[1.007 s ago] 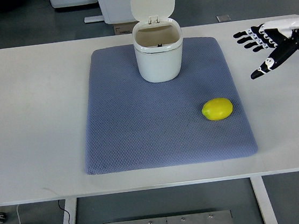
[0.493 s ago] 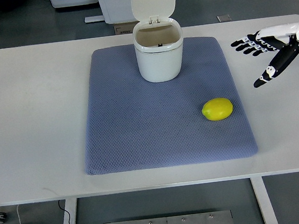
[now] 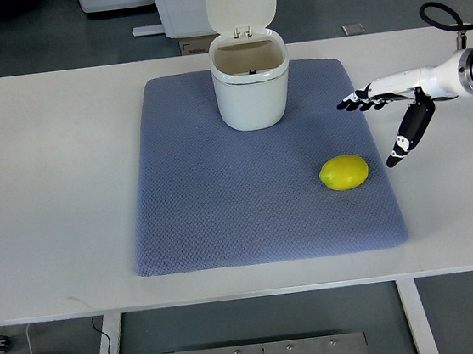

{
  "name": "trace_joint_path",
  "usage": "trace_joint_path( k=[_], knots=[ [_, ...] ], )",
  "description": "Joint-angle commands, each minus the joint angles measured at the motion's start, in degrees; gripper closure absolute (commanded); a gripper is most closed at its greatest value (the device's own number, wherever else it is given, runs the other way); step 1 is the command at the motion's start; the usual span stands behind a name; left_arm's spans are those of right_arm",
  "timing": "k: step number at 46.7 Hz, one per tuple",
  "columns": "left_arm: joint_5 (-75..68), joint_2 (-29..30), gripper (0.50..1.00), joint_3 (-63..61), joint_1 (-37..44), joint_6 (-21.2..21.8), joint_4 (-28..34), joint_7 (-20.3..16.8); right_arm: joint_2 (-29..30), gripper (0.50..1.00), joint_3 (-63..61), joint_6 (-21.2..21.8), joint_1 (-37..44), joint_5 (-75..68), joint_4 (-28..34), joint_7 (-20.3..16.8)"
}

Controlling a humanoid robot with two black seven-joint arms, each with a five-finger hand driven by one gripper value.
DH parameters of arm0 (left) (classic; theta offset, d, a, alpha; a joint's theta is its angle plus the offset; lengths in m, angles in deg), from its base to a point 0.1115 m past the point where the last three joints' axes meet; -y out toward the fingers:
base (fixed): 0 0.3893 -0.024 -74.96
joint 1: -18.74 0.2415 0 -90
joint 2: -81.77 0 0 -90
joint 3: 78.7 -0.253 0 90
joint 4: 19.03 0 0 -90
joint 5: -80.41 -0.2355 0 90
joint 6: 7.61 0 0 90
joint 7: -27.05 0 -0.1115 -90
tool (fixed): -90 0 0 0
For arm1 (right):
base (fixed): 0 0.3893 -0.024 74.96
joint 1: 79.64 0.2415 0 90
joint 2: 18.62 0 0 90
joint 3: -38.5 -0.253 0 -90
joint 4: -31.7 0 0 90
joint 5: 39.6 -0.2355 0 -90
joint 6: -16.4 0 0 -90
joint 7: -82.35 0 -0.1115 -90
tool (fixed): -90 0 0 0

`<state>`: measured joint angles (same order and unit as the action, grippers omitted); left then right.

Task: Put lemon in trash with right hand
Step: 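Move the right hand over the yellow lemon and lower it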

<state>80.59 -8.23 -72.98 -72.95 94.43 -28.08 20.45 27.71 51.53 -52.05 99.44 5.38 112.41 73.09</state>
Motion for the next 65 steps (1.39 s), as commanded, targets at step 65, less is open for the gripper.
trace_joint_path(
  k=[65],
  knots=[
    [-0.01, 0.0, 0.5, -0.01, 0.02, 0.0, -0.08, 0.0, 14.57, 0.507, 13.16, -4.68, 5.49, 1.34, -2.49, -4.45]
  ],
)
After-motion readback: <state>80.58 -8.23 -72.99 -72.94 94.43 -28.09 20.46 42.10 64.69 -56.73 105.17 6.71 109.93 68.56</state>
